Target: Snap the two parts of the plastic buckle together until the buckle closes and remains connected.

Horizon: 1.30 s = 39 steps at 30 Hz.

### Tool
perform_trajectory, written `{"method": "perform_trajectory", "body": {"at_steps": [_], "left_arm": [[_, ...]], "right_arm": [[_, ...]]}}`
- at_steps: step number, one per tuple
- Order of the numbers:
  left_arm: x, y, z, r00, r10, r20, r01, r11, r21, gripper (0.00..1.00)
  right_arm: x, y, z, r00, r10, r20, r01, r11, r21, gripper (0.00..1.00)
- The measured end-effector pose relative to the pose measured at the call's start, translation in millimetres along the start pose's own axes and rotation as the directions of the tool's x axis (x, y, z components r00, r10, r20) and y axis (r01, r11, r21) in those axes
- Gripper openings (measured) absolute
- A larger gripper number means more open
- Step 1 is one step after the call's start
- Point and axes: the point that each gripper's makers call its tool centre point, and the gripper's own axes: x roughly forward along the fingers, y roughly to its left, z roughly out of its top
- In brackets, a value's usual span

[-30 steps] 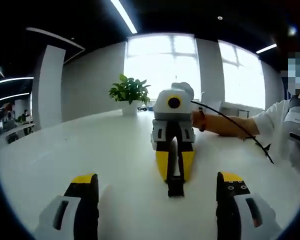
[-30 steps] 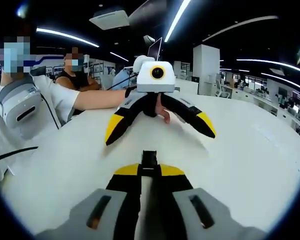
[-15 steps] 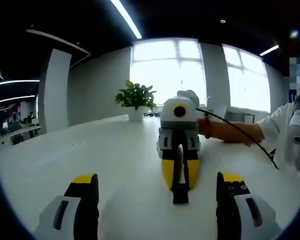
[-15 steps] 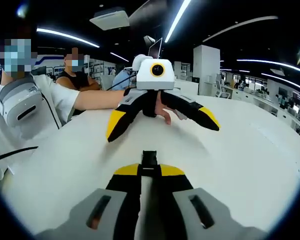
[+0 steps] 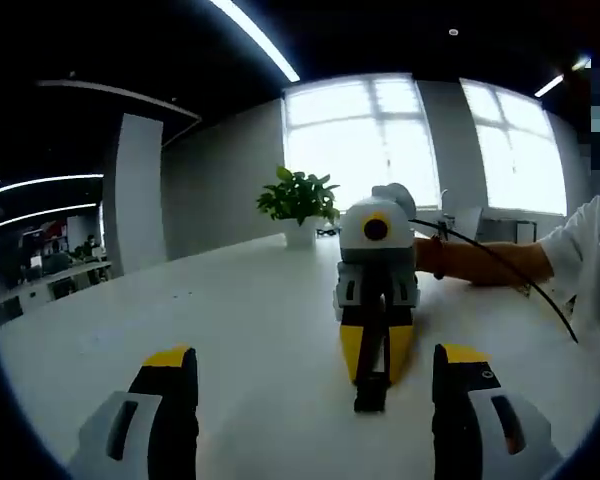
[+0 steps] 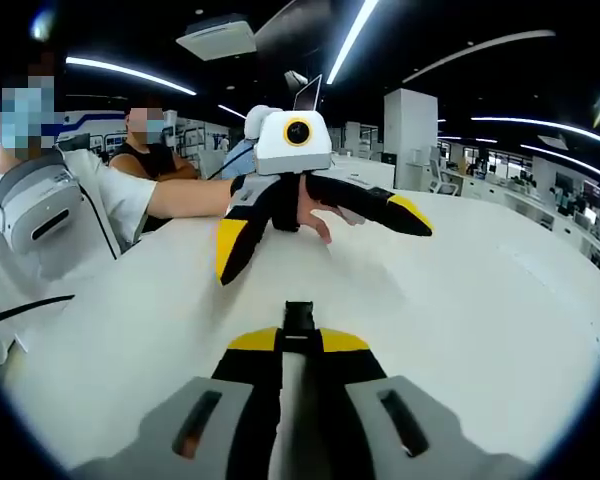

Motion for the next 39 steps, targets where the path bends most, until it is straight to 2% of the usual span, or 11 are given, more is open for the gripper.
{"method": "perform_trajectory", "body": {"at_steps": [2,7,9,11,12,18,20,24,29,37,39], "left_arm": [[-3.0,-3.7,3.0,0.999,0.014,0.032,-0.014,1.0,0.016,0.99],[-9.4,-10.1,6.2,0.998,0.048,0.036,-0.049,0.999,0.02,0.99],[-13.7,-2.5,2.9,0.993,0.114,0.012,-0.114,0.993,0.007,0.99],[-15.9,-2.8,3.2,0.993,0.12,0.02,-0.12,0.993,0.009,0.99],[-19.6,3.6,-0.4,0.986,0.164,-0.004,-0.164,0.986,-0.003,0.99],[-37.4,7.7,-0.6,0.977,0.215,-0.003,-0.215,0.976,0.012,0.99],[-45.5,13.9,3.9,0.966,0.257,0.026,-0.257,0.966,0.007,0.99],[-51.7,15.5,3.8,0.964,0.263,0.041,-0.263,0.965,-0.022,0.99],[-52.1,15.2,-4.4,0.958,0.285,0.021,-0.285,0.959,-0.009,0.99],[-50.3,10.4,-8.6,0.964,0.265,0.013,-0.265,0.964,0.008,0.99],[-49.9,9.6,-9.9,0.966,0.256,0.017,-0.256,0.967,-0.016,0.99]], "right_arm": [[0.1,0.2,0.0,1.0,0.0,-0.001,0.0,1.0,0.001,0.1],[0.8,0.5,0.2,1.0,-0.002,-0.002,0.002,1.0,0.002,0.1],[0.9,-0.3,0.3,1.0,-0.002,-0.003,0.002,1.0,0.003,0.1],[0.7,-0.9,0.3,1.0,-0.003,-0.004,0.003,1.0,0.002,0.1],[0.7,-0.6,0.2,1.0,-0.004,-0.005,0.004,1.0,0.002,0.1],[1.7,0.4,0.5,1.0,-0.004,-0.006,0.004,1.0,0.003,0.1],[2.2,0.2,0.7,1.0,-0.003,-0.004,0.003,1.0,0.001,0.1],[2.6,-0.3,0.7,1.0,-0.004,-0.005,0.004,1.0,0.004,0.1],[3.3,0.6,1.1,1.0,-0.006,-0.005,0.006,1.0,0.004,0.1],[4.6,0.3,1.4,1.0,-0.009,-0.003,0.009,1.0,0.008,0.1],[4.5,-0.9,1.4,1.0,-0.011,-0.005,0.011,1.0,0.011,0.1]]}}
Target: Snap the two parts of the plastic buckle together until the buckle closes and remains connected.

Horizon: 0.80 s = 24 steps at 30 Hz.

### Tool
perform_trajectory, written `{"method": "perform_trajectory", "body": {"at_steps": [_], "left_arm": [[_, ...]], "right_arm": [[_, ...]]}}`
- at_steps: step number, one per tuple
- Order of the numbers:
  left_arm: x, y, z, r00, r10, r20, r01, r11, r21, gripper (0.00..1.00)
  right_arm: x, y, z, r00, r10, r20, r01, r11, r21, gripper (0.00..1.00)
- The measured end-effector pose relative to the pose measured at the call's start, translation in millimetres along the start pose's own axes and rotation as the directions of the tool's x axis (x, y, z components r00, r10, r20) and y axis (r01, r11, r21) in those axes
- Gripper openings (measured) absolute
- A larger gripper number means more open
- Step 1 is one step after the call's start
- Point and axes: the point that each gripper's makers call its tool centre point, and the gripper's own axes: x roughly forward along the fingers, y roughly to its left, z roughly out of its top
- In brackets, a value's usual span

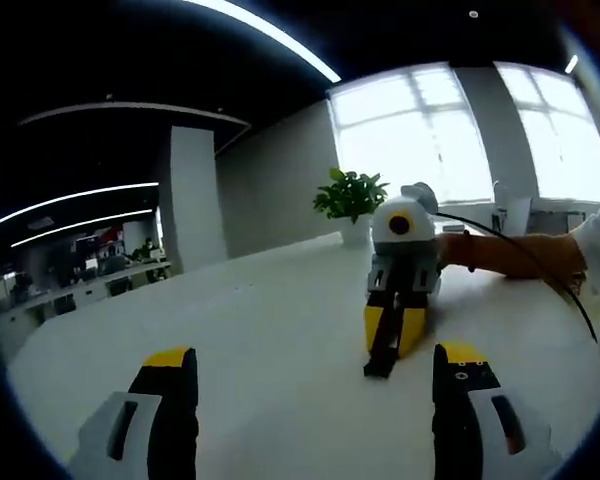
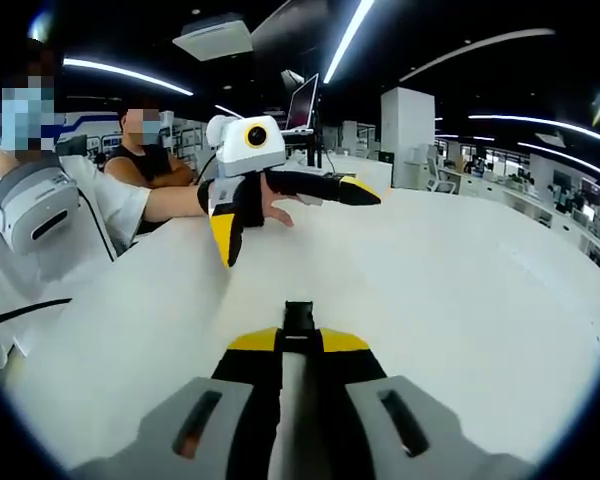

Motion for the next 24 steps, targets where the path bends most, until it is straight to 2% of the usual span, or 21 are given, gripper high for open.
{"method": "perform_trajectory", "body": {"at_steps": [2,5,9,17,24], "left_arm": [[-0.1,-0.2,0.2,1.0,-0.005,0.002,0.005,1.0,-0.015,0.99],[-1.0,0.3,0.4,1.0,0.014,-0.004,-0.014,1.0,0.016,0.99],[-0.4,-4.7,3.9,1.0,-0.005,0.012,0.005,1.0,0.001,0.99],[2.1,-11.3,-2.0,0.999,0.003,-0.036,0.001,0.994,0.105,0.99],[2.7,-15.9,1.4,1.0,-0.012,-0.027,0.014,0.994,0.105,0.99]], "right_arm": [[-0.3,-0.9,0.0,1.0,0.001,-0.002,-0.001,1.0,-0.003,0.1],[-0.8,-0.5,-0.1,1.0,0.001,-0.007,-0.001,1.0,-0.005,0.1],[-0.3,0.4,1.0,1.0,0.006,-0.007,-0.006,1.0,-0.004,0.1],[-2.7,-0.6,7.0,1.0,0.002,0.006,-0.001,1.0,-0.012,0.1],[-4.9,0.4,10.7,1.0,-0.001,0.014,0.001,1.0,-0.012,0.1]]}}
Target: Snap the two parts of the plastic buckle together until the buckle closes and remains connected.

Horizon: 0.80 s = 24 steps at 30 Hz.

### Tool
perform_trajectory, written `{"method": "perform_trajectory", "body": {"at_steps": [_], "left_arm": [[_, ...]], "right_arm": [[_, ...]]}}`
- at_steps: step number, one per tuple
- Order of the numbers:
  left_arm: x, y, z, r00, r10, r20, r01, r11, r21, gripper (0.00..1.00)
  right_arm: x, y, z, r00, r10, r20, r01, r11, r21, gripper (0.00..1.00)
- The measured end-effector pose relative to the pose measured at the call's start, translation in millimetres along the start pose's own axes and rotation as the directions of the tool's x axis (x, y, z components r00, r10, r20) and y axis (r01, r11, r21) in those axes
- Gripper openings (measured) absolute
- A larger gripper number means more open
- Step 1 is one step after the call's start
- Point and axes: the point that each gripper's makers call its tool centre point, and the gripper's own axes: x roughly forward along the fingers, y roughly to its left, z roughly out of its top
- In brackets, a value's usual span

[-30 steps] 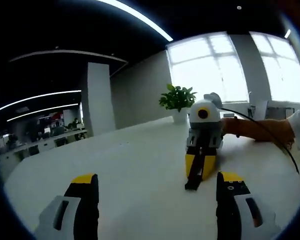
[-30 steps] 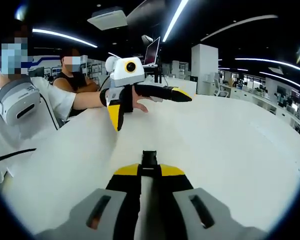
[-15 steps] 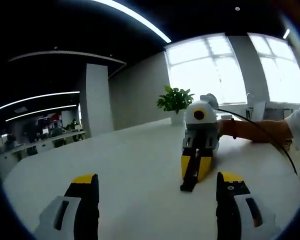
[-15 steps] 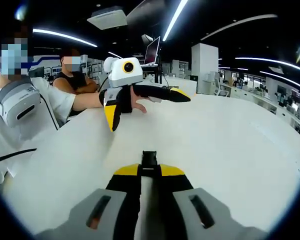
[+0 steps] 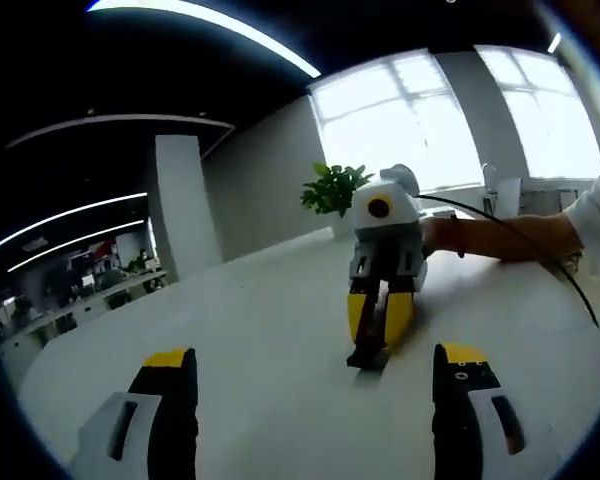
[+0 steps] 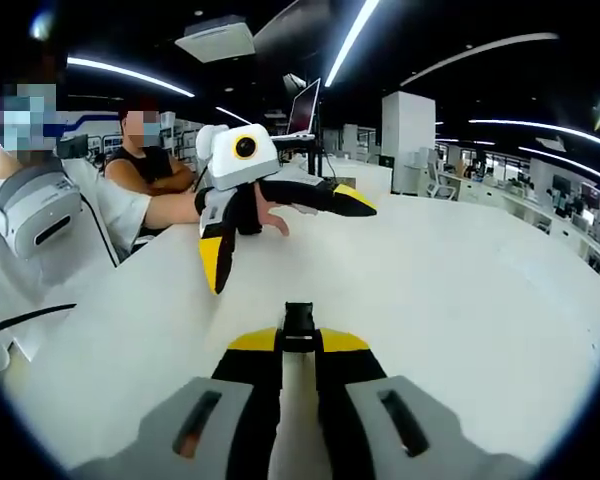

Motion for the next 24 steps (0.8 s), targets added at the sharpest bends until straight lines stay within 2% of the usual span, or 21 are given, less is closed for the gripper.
{"method": "perform_trajectory", "body": {"at_steps": [9,15,20,24], "left_arm": [[-1.5,-1.3,3.6,1.0,-0.023,0.021,0.024,0.998,-0.049,0.99],[-3.5,-1.7,5.8,0.999,-0.037,0.035,0.039,0.997,-0.066,0.99],[-6.1,0.5,13.0,0.997,-0.035,0.073,0.043,0.993,-0.107,0.99],[-6.4,1.1,12.8,0.996,-0.034,0.078,0.046,0.988,-0.145,0.99]], "right_arm": [[-6.1,0.0,10.9,1.0,-0.017,0.024,0.017,1.0,-0.012,0.1],[-9.7,-1.8,12.0,0.999,-0.029,0.014,0.029,1.0,-0.004,0.1],[-10.1,0.2,11.2,1.0,-0.025,0.001,0.025,1.0,-0.008,0.1],[-10.7,1.1,15.5,1.0,-0.024,0.015,0.024,1.0,-0.011,0.1]]}}
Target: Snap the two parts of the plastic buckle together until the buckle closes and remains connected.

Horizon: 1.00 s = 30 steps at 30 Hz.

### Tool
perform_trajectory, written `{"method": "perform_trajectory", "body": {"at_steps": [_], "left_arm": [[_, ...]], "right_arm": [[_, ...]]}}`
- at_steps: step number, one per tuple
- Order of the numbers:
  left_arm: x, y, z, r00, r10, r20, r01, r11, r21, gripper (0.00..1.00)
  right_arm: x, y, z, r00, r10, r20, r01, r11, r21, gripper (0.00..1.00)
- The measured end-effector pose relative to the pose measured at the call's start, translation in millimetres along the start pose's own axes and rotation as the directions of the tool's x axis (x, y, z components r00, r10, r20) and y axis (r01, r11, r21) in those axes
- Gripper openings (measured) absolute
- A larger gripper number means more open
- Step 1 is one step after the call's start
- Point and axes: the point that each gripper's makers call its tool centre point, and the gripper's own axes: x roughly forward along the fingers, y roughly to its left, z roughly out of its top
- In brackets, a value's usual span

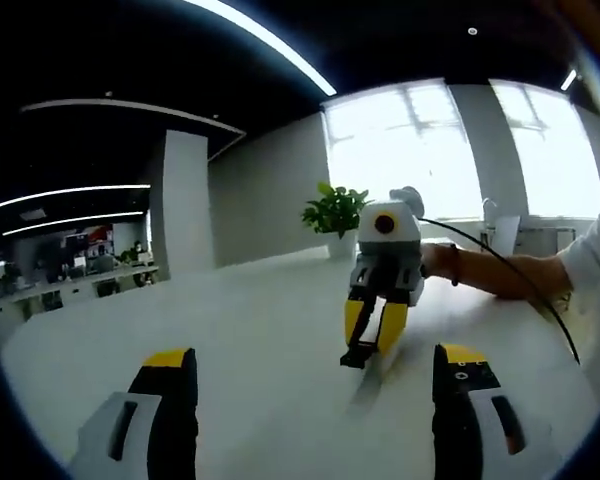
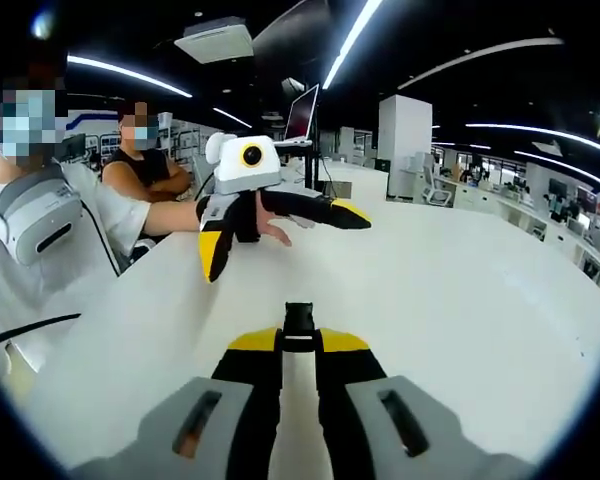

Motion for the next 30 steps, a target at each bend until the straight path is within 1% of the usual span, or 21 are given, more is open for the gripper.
{"method": "perform_trajectory", "body": {"at_steps": [6,9,15,18,22,26,30], "left_arm": [[-1.1,2.4,-0.4,1.0,0.003,0.007,-0.002,0.999,-0.04,0.98],[-1.1,2.0,-0.2,1.0,-0.001,0.011,0.001,0.999,-0.044,0.99],[0.5,0.2,-1.2,1.0,-0.006,0.008,0.007,0.999,-0.042,0.99],[0.4,0.8,-0.2,1.0,-0.004,0.011,0.004,0.999,-0.042,0.99],[0.2,-2.0,2.7,1.0,-0.017,0.022,0.018,0.999,-0.051,0.99],[0.1,-2.7,2.7,1.0,-0.016,0.017,0.016,0.999,-0.033,0.99],[0.3,-6.1,2.4,0.999,-0.03,0.015,0.031,0.999,-0.024,0.99]], "right_arm": [[1.6,1.2,-2.2,1.0,0.001,-0.011,-0.001,1.0,-0.008,0.1],[1.2,0.6,-2.1,1.0,0.001,-0.009,-0.001,1.0,-0.008,0.1],[1.7,1.2,-2.7,1.0,0.003,-0.009,-0.003,1.0,-0.006,0.1],[2.1,1.5,-4.3,1.0,0.001,-0.015,-0.001,1.0,-0.006,0.1],[3.4,0.3,-5.1,1.0,0.001,-0.016,-0.001,1.0,-0.002,0.1],[6.4,-1.4,-6.3,1.0,0.002,-0.019,-0.002,1.0,-0.002,0.1],[6.8,-2.4,-8.6,1.0,0.005,-0.023,-0.005,1.0,0.005,0.1]]}}
